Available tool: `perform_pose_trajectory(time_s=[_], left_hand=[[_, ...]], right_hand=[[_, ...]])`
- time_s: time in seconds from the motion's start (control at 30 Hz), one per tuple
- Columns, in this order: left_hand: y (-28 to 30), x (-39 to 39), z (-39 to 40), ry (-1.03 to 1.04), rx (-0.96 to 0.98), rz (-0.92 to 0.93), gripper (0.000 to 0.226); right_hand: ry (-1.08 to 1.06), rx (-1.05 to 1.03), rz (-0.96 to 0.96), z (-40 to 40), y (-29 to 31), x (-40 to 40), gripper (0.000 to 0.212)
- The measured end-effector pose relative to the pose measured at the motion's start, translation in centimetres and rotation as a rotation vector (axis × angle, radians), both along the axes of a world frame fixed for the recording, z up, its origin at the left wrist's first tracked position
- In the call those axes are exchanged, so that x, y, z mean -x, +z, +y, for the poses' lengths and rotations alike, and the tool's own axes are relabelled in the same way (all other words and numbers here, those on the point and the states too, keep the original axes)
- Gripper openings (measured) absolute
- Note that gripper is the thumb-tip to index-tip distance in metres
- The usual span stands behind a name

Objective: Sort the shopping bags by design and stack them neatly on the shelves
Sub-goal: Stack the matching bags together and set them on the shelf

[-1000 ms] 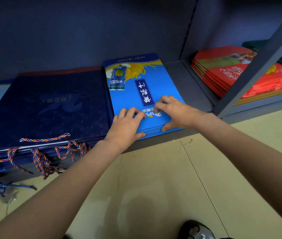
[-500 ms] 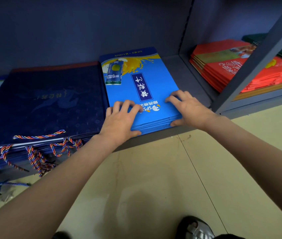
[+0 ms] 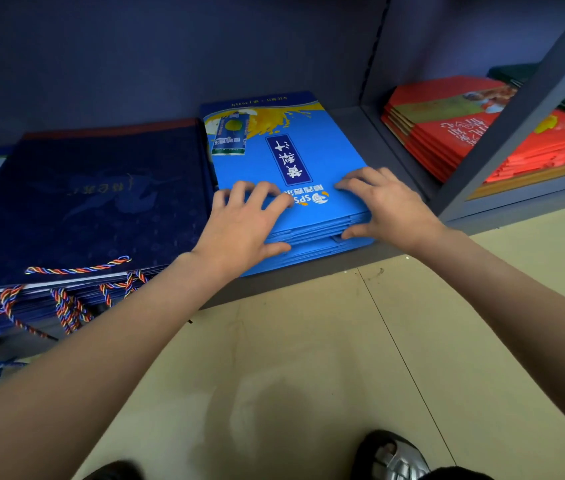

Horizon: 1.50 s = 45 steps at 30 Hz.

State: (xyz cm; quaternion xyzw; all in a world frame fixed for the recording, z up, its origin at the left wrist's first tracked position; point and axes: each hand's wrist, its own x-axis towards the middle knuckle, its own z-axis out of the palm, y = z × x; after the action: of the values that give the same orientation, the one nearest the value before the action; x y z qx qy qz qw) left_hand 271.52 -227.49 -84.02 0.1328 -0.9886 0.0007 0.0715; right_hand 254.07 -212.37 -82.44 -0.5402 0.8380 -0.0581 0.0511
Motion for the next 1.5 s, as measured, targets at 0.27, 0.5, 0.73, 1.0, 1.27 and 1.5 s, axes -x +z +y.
perform_pose_trajectory(time_s=[0.27, 0.5, 0.73, 1.0, 1.27, 1.5], left_hand=[[-1.3, -0.3, -0.4, -0.096, 0.164, 0.104, 0.054], [-1.3, 0.2, 0.3, -0.136, 0.273, 0.099, 0.052], [-2.0, 1.4, 1.2, -0.082, 0.325, 0.184, 0.064], [-3.0, 0.6, 0.7, -0.075, 0.423, 0.220, 0.080], [-3.1, -0.5, -0.1, -0.110, 0.419, 0.160, 0.076], [-2.6, 0.1, 0.3, -0.069, 0.393, 0.120, 0.078]], right_hand=[[0.014, -0.021, -0.064, -0.4, -0.4, 0.3, 0.080], [0.078, -0.087, -0.002, -0.7, 0.8, 0.9, 0.078], [0.072, -0.051, 0.035, -0.2, 0.5, 0.9, 0.075], [0.103, 0.009, 0.122, 0.2, -0.8, 0.6, 0.076], [0.169, -0.005, 0.049, 1.1, -0.9, 0.9, 0.067], [0.198, 0.078, 0.365, 0.8, -2.0, -0.4, 0.068]])
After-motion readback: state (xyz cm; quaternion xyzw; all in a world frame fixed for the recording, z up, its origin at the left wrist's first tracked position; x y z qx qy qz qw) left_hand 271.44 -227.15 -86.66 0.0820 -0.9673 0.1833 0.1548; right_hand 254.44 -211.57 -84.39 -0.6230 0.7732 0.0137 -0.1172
